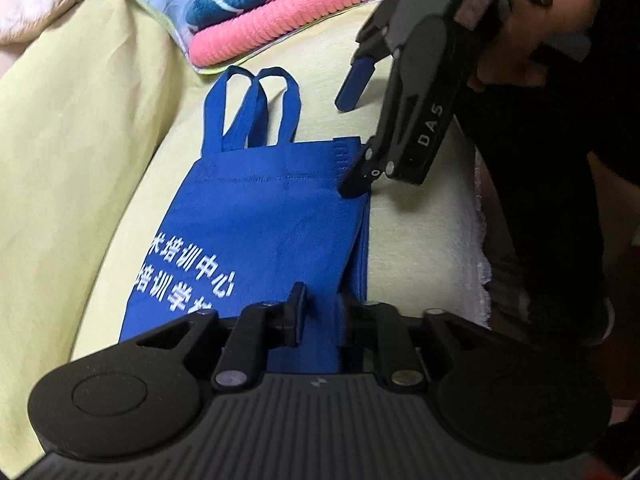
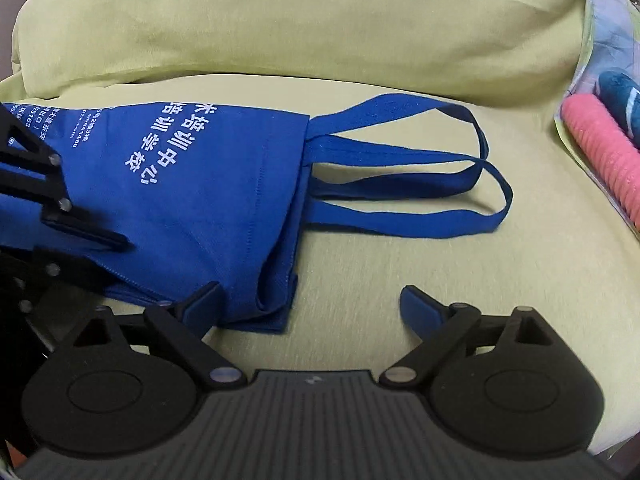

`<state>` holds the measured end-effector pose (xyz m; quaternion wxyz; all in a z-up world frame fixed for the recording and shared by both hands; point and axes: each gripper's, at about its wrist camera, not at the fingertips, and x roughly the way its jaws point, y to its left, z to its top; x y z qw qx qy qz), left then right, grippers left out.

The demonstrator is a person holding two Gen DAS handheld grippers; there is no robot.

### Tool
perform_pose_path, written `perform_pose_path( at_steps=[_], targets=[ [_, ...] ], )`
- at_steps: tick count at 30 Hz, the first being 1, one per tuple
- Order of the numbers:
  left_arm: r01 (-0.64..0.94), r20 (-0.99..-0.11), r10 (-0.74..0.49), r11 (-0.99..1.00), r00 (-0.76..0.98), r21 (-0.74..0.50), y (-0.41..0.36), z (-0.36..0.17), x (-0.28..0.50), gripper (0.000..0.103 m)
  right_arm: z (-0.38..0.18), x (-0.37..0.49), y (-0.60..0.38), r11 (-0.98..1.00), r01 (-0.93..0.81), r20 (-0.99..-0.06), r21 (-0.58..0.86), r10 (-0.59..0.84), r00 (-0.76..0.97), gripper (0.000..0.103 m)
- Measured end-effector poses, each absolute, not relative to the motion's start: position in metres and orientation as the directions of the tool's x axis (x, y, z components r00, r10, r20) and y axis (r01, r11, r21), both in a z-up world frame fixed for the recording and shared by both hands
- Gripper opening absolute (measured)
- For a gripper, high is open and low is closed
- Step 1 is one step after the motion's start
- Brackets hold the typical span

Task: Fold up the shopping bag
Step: 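Lay the folded bag down with the left gripper and regrasp its edge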

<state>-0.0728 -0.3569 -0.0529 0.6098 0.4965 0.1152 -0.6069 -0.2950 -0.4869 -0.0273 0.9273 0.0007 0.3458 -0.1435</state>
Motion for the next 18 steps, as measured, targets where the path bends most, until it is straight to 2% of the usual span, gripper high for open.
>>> perform_pose_path(
  at_steps=[2, 5, 6, 12, 15, 18],
  targets=[
    [0.898, -0.751, -0.635, -0.203, 0.183, 0.390, -0.352, -0.035, -0.063, 0.034, -0.028, -0.295, -0.486, 0.958, 0.267, -0.640, -0.103, -0.270, 0.719, 0.095],
    [0.925, -0.729, -0.666, -0.156, 0.160, 0.345, -0.347, -0.007, -0.048, 0.052, -0.028, -0.294, -0.486, 0.957, 0.268, -0.638, -0.112, -0.276, 0.719, 0.096],
    [0.928, -0.720, -0.674, -0.141, 0.165, 0.344, -0.349, 0.001, -0.042, 0.054, -0.029, -0.294, -0.485, 0.957, 0.268, -0.638, -0.114, -0.278, 0.718, 0.096],
    [0.940, -0.701, -0.689, -0.085, 0.185, 0.331, -0.385, 0.030, 0.003, 0.054, -0.030, -0.294, -0.484, 0.954, 0.269, -0.634, -0.131, -0.289, 0.717, 0.096],
    [0.948, -0.747, -0.640, -0.090, 0.180, 0.305, -0.413, 0.024, 0.026, 0.054, -0.031, -0.294, -0.483, 0.953, 0.271, -0.632, -0.137, -0.295, 0.717, 0.096],
    [0.969, -0.814, -0.566, -0.102, 0.129, 0.225, -0.438, 0.008, 0.050, 0.054, -0.032, -0.295, -0.483, 0.952, 0.272, -0.626, -0.139, -0.297, 0.721, 0.096]
  ],
)
